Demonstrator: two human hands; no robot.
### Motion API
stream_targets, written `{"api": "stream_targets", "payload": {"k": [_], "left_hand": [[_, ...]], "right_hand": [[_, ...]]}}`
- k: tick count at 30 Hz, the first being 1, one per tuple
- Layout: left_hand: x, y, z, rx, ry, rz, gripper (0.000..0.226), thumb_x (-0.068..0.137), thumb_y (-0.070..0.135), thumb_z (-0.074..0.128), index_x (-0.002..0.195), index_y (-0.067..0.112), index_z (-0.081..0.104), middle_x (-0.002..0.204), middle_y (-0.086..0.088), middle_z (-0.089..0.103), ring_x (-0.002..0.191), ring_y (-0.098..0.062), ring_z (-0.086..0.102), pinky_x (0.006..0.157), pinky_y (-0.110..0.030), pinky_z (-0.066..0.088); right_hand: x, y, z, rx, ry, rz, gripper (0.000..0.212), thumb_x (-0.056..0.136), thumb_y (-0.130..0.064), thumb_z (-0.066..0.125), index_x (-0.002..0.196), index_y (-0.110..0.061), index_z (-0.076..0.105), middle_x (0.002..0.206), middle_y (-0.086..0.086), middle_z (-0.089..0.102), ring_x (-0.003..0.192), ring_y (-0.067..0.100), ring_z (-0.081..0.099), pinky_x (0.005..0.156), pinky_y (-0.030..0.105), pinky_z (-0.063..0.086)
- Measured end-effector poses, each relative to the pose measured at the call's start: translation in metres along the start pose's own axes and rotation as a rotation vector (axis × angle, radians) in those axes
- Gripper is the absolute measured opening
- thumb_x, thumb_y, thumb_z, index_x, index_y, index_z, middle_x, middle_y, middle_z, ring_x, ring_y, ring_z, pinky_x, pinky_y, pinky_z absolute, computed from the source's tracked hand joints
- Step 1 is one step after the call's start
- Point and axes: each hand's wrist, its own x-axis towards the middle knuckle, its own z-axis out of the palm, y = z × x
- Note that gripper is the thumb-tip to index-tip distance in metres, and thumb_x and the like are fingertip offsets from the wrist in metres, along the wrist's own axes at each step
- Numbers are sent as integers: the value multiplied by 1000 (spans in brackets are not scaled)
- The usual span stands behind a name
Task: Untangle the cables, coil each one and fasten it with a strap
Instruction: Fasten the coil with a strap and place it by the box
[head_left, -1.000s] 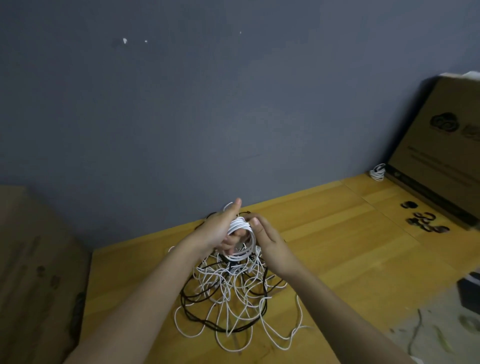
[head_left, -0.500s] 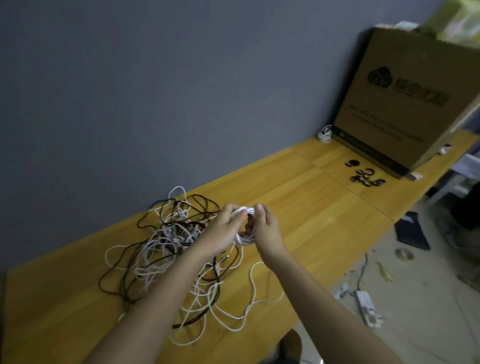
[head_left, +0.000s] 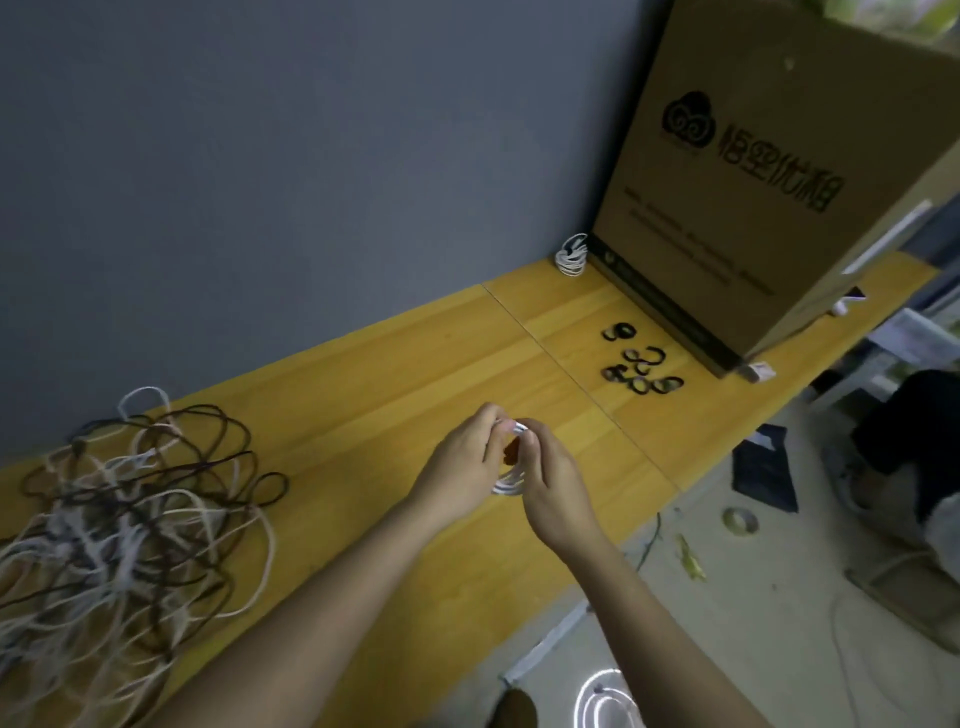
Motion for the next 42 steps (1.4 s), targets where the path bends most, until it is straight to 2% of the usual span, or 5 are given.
{"api": "stream_targets", "payload": {"k": [15, 20, 25, 30, 42], "left_hand": [[206, 24, 112, 386, -87, -37, 35, 104, 36, 25, 110, 8, 44, 98, -13, 67, 84, -36, 61, 61, -38, 39], [268, 25, 142, 453, -127, -46, 34, 104, 37, 23, 112, 10, 42, 93, -13, 67, 84, -36, 61, 60, -35, 32], [318, 14, 170, 33, -275, -211, 32, 104, 38, 30, 114, 11, 44, 65, 5, 47, 60, -17, 49, 52, -33, 29], [366, -6, 206, -79, -215, -349, 37, 104, 35, 32, 112, 11, 59, 91, -6, 63, 79, -21, 58, 72, -35, 46], [463, -51, 279, 275, -40, -629, 22, 98, 29, 48, 101, 9, 57, 95, -6, 52, 84, -25, 54, 65, -33, 39]], "right_hand": [[157, 115, -88, 201, 110, 358, 38, 104, -37, 25, 106, -14, 55, 84, 14, 60, 68, 23, 55, 58, 31, 43], [207, 159, -108, 150, 193, 329, 27, 104, -30, 30, 99, -16, 53, 71, 1, 54, 48, 6, 43, 46, 23, 34], [256, 218, -141, -49, 59, 247, 25, 104, -26, 34, 96, -13, 54, 75, 4, 57, 56, 9, 47, 49, 22, 32], [301, 275, -169, -136, -83, 176, 20, 102, -21, 39, 88, -15, 51, 71, 4, 53, 58, 8, 47, 50, 15, 32], [376, 341, -215, -178, -251, 160, 23, 102, -27, 37, 97, -14, 55, 71, -10, 49, 59, 5, 49, 48, 14, 33]]}}
